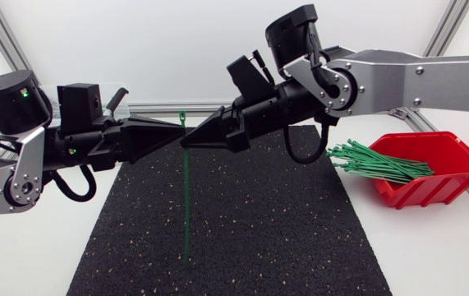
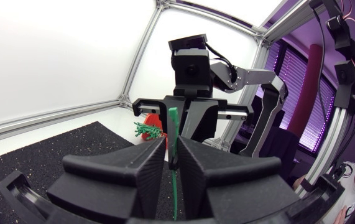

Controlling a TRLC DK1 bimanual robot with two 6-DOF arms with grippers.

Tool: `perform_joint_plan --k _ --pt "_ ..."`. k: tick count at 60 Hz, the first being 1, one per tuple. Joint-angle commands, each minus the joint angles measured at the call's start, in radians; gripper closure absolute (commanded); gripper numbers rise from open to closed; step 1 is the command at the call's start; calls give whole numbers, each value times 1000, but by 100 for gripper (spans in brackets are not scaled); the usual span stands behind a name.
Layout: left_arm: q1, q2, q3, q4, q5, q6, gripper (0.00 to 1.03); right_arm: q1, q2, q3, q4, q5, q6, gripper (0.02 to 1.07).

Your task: Take a green cable tie from the red box, thread the tail through the head to close it, then place it in the transparent bin on the left.

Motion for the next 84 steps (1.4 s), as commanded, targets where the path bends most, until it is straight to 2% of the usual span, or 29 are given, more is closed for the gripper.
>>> perform_joint_plan --k 1,33,36,40,84 --pt "2 12 -16 18 3 -20 88 9 2 -20 9 2 24 101" --pt "2 12 -13 21 3 -23 88 15 19 -18 9 5 27 101" --pt "2 12 -10 23 3 -24 94 17 19 -18 8 5 27 101" --pt "2 14 -5 23 3 -24 95 17 19 -20 8 6 27 101" --pt "2 12 3 29 -15 -46 94 26 28 -29 8 12 27 101"
